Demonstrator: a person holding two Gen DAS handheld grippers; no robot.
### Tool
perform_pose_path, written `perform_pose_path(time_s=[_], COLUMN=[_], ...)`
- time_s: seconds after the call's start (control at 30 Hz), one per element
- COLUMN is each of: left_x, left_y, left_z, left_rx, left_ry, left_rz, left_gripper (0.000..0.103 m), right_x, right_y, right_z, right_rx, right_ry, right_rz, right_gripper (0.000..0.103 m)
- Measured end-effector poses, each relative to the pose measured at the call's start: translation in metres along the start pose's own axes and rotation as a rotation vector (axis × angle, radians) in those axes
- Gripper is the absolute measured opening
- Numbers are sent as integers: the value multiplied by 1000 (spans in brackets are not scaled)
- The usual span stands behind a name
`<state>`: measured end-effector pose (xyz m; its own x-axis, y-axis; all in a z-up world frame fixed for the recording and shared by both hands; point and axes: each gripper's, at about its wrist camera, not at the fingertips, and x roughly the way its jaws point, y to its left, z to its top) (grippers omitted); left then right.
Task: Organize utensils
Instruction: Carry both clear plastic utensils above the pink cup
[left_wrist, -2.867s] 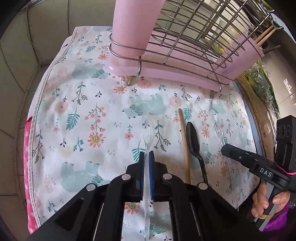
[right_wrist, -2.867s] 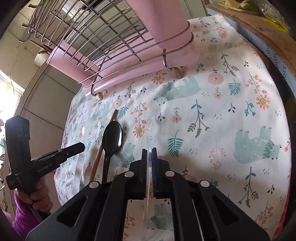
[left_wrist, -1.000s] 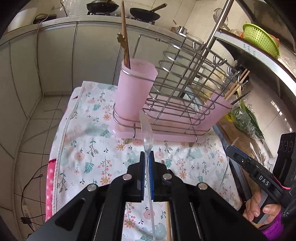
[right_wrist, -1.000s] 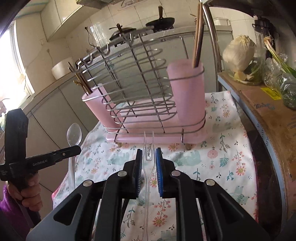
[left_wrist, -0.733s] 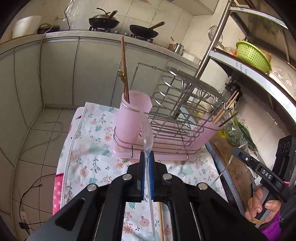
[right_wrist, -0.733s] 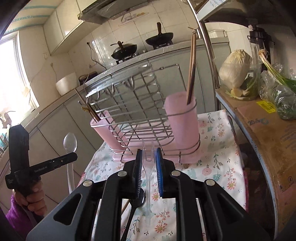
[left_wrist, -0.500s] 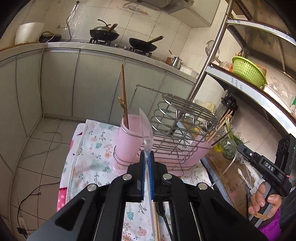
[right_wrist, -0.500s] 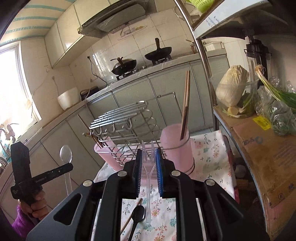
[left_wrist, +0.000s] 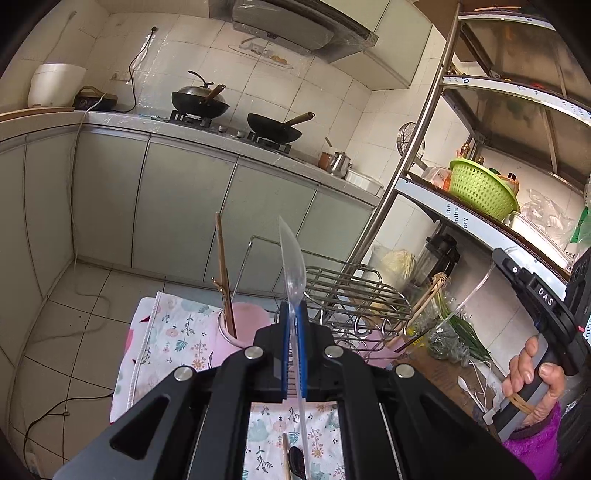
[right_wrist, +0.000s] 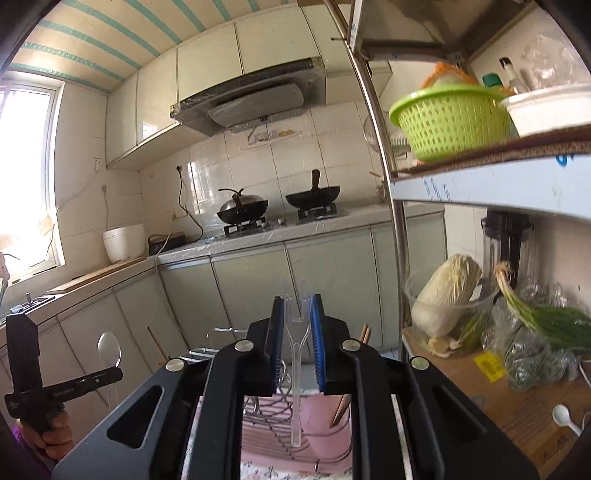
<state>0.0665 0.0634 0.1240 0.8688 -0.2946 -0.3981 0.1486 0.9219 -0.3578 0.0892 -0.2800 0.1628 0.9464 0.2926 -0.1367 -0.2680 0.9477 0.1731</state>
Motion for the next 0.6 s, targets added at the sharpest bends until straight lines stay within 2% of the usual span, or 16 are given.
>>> perform_pose_path(time_s=[0.13, 0.3, 0.43, 0.6], left_x=[4, 8, 15, 36], left_y=[-3, -4, -11, -14], left_z=[5, 18, 30, 33], left_rx=[8, 3, 49, 82], left_ry=[-30, -99, -191, -276], left_rz=[16, 43, 106, 167], left_gripper=[3, 3, 3, 3], right_x=[14, 39, 54, 60], right_y=[2, -5, -11, -16], right_z=[6, -15, -38, -54], right_rx=[-51, -52, -30, -21], right_ry=[-30, 43, 115, 154], right_rz=[-44, -64, -60, -55], right_gripper=[15, 15, 15, 15])
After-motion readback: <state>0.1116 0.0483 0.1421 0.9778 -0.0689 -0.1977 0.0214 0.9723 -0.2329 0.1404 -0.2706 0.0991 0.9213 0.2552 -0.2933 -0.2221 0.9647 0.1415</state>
